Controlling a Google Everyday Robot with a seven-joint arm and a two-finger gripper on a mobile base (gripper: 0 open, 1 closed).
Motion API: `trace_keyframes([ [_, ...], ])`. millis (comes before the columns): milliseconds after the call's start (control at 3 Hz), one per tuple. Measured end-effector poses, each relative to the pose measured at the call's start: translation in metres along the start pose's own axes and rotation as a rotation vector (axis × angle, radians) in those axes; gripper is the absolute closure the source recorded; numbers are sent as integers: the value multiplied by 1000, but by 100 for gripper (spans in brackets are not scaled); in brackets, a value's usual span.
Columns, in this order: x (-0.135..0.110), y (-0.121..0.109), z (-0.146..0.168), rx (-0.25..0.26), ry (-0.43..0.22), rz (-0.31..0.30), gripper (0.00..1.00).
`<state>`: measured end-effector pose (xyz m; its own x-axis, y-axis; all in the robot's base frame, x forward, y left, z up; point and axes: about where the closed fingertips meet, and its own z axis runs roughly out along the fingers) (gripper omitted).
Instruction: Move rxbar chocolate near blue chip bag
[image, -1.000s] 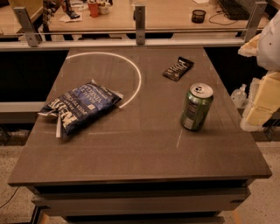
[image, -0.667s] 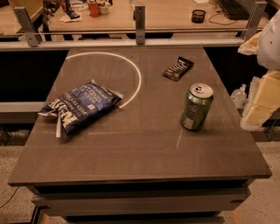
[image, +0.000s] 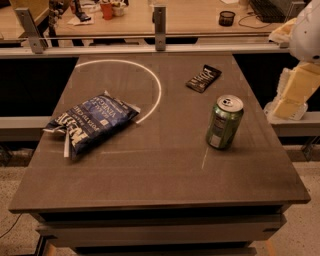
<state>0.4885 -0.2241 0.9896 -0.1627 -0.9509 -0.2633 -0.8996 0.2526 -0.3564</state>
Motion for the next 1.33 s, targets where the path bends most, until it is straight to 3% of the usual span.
trace_keyframes([
  [333,3,-29,13,16,6,-54,0],
  [1000,10,-81,53,-38,-5,-221,0],
  [1333,5,-106,72,-53,-28,-334,0],
])
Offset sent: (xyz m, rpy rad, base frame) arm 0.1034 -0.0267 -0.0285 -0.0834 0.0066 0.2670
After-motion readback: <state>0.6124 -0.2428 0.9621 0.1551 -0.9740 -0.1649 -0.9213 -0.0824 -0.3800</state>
